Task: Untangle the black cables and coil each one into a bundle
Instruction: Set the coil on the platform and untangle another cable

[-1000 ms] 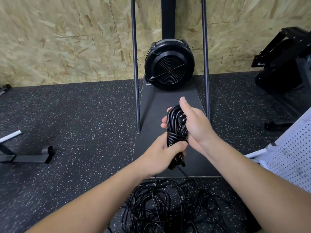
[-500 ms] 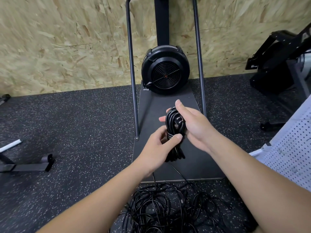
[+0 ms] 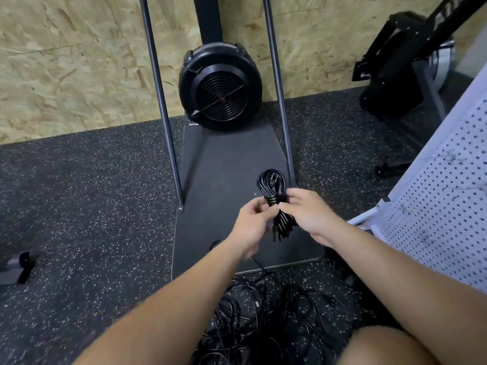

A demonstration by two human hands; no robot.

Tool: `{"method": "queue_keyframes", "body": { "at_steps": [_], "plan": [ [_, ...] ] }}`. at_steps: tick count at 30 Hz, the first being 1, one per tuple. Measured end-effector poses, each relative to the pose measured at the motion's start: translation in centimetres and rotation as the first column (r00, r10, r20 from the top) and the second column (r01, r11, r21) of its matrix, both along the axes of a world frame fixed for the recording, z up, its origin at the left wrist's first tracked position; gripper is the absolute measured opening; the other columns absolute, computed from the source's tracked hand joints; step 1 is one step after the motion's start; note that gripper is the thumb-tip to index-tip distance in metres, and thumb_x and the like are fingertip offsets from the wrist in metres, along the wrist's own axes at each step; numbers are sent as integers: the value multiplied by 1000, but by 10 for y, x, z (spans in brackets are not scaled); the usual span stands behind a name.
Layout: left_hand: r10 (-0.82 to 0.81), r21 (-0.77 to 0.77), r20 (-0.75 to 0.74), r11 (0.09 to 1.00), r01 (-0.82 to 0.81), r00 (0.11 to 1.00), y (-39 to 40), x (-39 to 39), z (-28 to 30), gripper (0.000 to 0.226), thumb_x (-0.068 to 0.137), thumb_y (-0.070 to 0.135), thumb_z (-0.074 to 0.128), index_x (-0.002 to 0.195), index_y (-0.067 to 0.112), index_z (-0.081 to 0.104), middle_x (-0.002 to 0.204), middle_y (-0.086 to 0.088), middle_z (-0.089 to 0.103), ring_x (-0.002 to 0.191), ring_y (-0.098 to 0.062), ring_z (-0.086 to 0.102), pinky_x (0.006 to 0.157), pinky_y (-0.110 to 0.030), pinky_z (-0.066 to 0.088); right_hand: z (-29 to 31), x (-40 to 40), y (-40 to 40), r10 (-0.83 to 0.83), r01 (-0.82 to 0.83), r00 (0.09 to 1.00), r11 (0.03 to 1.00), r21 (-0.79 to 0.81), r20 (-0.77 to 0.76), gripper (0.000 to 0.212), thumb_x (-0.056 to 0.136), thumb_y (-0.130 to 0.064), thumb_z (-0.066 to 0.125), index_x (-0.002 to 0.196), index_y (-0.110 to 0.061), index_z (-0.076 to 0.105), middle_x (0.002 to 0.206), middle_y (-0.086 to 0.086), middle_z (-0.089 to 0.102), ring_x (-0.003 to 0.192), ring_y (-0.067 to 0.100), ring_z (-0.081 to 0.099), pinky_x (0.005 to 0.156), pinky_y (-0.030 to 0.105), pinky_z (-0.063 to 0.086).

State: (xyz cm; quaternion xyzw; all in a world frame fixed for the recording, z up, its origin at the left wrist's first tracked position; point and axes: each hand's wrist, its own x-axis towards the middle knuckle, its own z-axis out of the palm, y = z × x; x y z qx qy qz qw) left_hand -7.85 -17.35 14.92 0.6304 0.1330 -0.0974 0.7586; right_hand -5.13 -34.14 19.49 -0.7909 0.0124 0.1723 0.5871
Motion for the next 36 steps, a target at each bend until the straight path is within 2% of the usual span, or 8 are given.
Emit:
{"method": "queue_keyframes", "body": {
  "at_steps": [3,6,10,19,24,28,33,36],
  "plan": [
    [63,46,-87,997,-60,994,-33,19,-50,28,100,11,80,122,2,66,105,-12,76,94,-27,76,90,-53,63,-60,11,-23,-121,120,992,992,-31,-45,25,104,-4,70,119,-21,79,100,-10,83,100,10,80,98,34,62],
    [81,61,-178,996,-72,981,-55,40,-104,18,99,3,80,112,0,68,90,-6,78,78,-19,76,70,-35,65,-122,24,-38,-232,231,967,973,-24,-107,23,101,-4,75,115,-22,77,94,-11,81,100,16,79,98,37,62],
    [51,154,-243,988,-14,969,-70,62,-170,17,100,-2,75,98,14,74,75,8,78,66,-5,73,65,-22,58,-202,47,-52,-251,239,956,966,-97,-150,42,96,-13,83,137,-11,74,120,2,81,111,18,77,109,45,59],
    [-49,273,-321,952,142,946,-71,77,-276,21,90,0,81,104,15,82,106,-9,83,101,-28,78,104,-56,61,-267,68,-70,-52,-14,980,945,-328,-191,56,99,-6,77,153,-15,63,146,8,69,121,19,72,116,39,53],
    [-122,325,-176,930,174,977,-44,67,-231,35,98,-12,72,129,2,73,116,-11,75,104,-22,71,110,-48,58,-228,62,-71,83,-119,992,881,-458,-99,52,100,-19,79,151,-20,66,139,-2,72,123,18,70,111,39,55],
    [-152,389,-27,909,151,988,10,47,-175,29,100,-11,69,124,3,75,112,-15,77,98,-20,73,97,-37,61,-166,62,-49,233,-218,972,842,-492,-33,37,94,-32,84,130,-24,79,114,-10,80,109,9,75,105,30,55],
    [-128,415,97,906,77,987,95,-7,-120,18,102,-4,72,117,3,78,103,-12,82,95,-18,79,83,-28,62,-83,38,30,560,-457,828,687,-565,13,32,99,-52,75,119,-27,81,98,-15,78,88,-7,69,90,25,53],
    [-77,468,125,884,10,989,141,-47,-105,16,99,-1,78,115,3,80,94,-6,79,85,-10,72,79,-26,61,-64,5,82,692,-553,722,558,-619,-22,28,101,-52,71,111,-28,81,92,-18,75,90,3,70,86,29,52]
  ]
}}
